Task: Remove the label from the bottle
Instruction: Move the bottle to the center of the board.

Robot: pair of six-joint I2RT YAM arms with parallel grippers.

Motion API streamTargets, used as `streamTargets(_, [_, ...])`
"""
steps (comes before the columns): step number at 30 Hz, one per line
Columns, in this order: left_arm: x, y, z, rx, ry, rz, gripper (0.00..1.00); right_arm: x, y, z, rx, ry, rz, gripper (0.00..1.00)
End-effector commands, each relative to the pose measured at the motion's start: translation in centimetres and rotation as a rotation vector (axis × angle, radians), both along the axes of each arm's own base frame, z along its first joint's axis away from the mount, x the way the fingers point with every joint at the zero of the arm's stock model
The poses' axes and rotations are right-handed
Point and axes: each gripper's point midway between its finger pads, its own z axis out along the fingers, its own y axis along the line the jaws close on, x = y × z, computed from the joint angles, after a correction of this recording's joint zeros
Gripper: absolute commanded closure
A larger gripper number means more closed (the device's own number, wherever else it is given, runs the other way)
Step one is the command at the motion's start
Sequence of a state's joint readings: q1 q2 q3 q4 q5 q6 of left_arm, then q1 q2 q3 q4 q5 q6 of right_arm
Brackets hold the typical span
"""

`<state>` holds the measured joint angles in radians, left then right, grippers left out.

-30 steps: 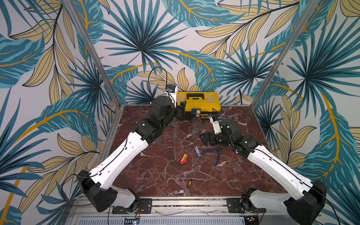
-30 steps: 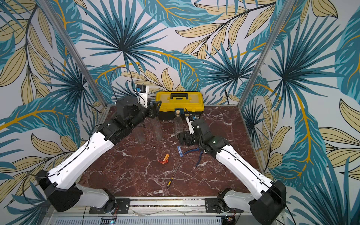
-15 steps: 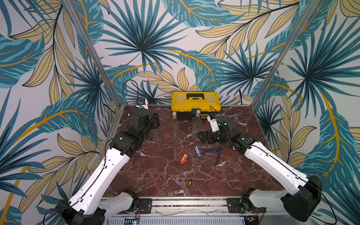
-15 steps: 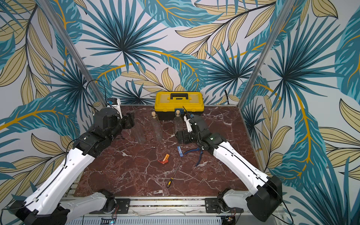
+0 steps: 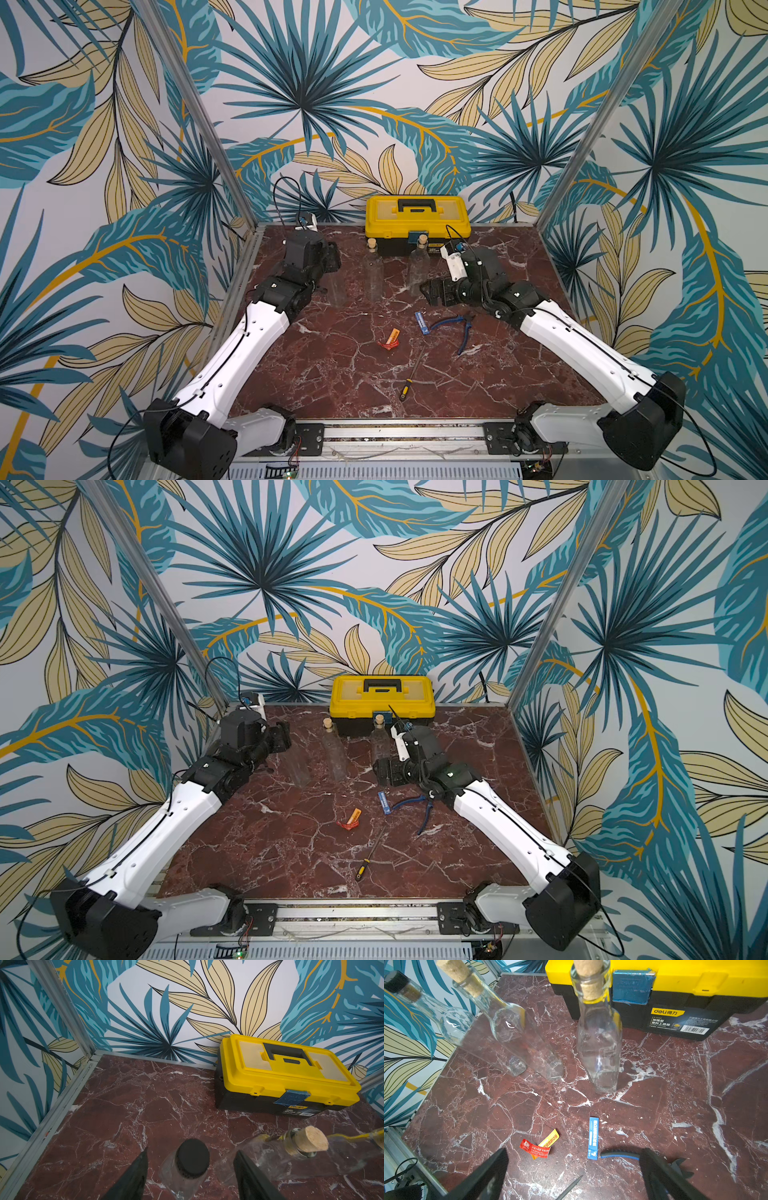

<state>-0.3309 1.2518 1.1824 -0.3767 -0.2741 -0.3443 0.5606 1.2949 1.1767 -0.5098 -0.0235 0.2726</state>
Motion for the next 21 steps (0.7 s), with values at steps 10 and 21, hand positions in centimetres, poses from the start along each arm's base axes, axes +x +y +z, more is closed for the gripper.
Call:
streamTargets(10, [3.2,-0.3,-2.6,0.008,0.036,-0.01,0.33,0.6,0.1,-0.2,-0.016,0.009,-0.002,0.0])
streamTargets(21, [3.7,-0.1,-4.7,0.009,0.083,0.005,0.47,0.7,0.2,-0.5,-0.023,0.014,-0.003,0.0])
